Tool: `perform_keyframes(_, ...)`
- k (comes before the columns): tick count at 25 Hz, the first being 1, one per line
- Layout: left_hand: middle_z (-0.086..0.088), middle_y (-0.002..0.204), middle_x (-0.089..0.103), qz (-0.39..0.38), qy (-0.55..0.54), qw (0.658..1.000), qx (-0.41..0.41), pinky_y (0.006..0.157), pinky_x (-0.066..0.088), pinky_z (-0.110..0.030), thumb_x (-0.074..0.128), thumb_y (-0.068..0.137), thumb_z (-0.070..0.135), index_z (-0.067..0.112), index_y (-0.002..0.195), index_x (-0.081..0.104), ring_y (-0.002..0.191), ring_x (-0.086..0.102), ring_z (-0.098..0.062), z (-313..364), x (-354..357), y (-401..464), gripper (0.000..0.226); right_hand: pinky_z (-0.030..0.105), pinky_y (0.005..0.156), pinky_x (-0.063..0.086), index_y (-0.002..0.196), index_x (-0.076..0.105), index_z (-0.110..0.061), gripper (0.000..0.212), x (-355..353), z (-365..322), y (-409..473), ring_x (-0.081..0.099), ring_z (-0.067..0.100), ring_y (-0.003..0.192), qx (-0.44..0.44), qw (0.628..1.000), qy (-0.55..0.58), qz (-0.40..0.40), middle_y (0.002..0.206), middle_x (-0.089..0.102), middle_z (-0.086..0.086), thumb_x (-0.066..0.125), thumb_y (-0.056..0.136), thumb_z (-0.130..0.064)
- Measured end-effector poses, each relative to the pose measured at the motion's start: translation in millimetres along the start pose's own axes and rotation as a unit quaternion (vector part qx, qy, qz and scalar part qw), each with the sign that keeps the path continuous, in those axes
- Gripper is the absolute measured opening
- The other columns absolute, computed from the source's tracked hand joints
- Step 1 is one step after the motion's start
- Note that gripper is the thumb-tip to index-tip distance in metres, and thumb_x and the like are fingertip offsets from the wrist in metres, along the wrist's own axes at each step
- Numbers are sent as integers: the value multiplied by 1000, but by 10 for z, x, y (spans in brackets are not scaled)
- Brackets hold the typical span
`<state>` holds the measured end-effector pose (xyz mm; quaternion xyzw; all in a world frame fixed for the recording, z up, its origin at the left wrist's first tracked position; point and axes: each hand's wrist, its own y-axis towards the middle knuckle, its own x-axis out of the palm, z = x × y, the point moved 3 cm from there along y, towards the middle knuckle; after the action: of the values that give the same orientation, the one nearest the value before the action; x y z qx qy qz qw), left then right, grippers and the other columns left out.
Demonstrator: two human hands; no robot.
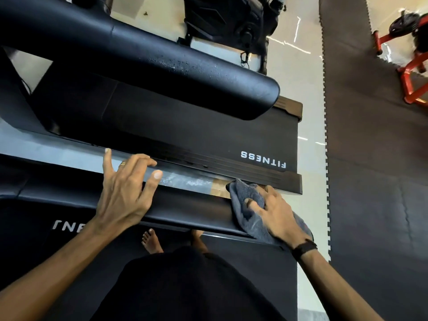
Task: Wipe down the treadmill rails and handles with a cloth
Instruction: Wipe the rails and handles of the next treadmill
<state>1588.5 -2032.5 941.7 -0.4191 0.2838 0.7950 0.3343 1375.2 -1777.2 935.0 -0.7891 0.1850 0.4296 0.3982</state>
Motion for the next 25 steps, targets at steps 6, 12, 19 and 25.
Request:
perform_keyframes(6, -2, 112, 66, -10, -15, 1000, 4, 119, 7, -58, 16, 102, 56, 7, 108, 63, 98, 63, -21, -3, 18, 22, 68, 38, 75, 40, 83, 49, -22, 32, 116, -590, -290, 43, 20, 79, -69, 979, -123, 144, 84, 47, -1, 41, 87, -52)
perform_keyframes(12, -4, 110, 68, -19, -13, 1000, 7, 119, 11, -56, 16, 101, 56, 7, 108, 64, 99, 64, -25, 3, 28, 18, 69, 44, 80, 41, 95, 54, -19, 41, 392, -1408, -129, 48, 27, 88, -121, 978, -121, 121, 93, 55, 6, 38, 90, -56)
perform_keyframes(19, -6, 113, 67, -66, 31, 997, 35, 118, 8, -56, 15, 101, 57, 7, 111, 63, 103, 63, -30, 37, 61, 2, 70, 38, 89, 39, 133, 57, -18, 53, 444, -1510, 739, 55, 33, 122, -101, 983, 30, -152, 134, 61, 13, 43, 99, -56)
perform_keyframes(25, -6, 113, 67, -57, 42, 995, 65, 118, 10, -60, 19, 101, 56, 6, 107, 64, 100, 64, -30, 48, 25, 29, 68, 35, 94, 42, 129, 58, -8, 48, 326, -374, 916, 57, 31, 121, -11, 972, 30, -231, 135, 59, 18, 39, 105, -45)
